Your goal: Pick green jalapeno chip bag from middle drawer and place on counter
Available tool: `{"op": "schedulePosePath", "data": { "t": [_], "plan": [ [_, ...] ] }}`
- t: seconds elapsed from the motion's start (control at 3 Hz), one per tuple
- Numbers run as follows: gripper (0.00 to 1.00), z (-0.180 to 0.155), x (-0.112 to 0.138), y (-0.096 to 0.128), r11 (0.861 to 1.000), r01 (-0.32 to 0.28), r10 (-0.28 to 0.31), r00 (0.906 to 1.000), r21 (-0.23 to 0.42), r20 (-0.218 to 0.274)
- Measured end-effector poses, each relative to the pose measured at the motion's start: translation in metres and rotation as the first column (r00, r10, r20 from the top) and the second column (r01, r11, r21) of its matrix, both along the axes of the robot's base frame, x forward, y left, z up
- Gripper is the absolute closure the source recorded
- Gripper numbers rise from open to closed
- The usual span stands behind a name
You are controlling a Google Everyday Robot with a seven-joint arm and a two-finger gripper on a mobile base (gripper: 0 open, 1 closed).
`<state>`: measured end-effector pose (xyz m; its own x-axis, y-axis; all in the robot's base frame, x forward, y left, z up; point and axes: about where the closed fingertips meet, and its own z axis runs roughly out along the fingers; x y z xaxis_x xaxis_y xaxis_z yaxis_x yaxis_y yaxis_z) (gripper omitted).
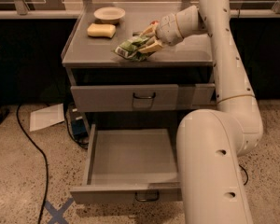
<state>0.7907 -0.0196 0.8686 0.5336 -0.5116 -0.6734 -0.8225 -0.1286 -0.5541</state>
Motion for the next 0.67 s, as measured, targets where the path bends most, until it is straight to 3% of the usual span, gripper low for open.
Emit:
{"op": "schedulePosePath", "data": {
  "t": [0.67],
  "plan": [
    [1.00, -0.0175, 0.0135, 0.0026, 0.999, 0.028, -0.028, 0.9995, -0.030, -0.015]
  ]
}}
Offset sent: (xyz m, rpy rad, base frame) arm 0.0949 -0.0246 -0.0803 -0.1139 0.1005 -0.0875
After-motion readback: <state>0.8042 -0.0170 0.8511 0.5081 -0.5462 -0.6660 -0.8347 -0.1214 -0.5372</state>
